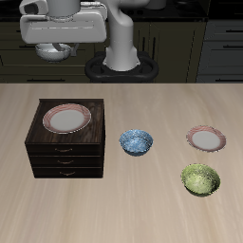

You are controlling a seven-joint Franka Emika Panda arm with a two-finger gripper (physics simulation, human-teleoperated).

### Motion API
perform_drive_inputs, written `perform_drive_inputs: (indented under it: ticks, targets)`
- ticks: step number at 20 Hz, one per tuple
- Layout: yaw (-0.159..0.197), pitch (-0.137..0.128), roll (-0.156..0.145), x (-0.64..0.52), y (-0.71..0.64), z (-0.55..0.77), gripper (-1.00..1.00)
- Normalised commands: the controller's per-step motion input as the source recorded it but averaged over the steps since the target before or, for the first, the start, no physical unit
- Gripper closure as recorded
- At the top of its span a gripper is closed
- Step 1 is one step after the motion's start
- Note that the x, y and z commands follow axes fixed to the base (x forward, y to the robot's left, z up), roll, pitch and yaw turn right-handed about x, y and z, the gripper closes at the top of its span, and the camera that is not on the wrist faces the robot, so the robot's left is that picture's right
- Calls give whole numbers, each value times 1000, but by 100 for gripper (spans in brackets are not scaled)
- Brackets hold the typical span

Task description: Place the white bowl onto the plate that is on top of the cabinet

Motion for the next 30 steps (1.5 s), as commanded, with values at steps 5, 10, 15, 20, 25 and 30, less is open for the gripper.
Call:
perform_drive_inputs:
  ticks: [5, 10, 15, 20, 25, 30]
  targets:
    - [13, 9, 8, 22, -108, -126, 100]
    - [4, -22, 13, 163, -19, -108, 100]
    - [-67, 5, 17, 272, 139, -143, 100]
    - [-37, 40, 25, 146, 147, -428, 100]
    - [-31, 25, -18, 15, -5, -415, 100]
    - [-11, 35, -45, 27, -147, -328, 100]
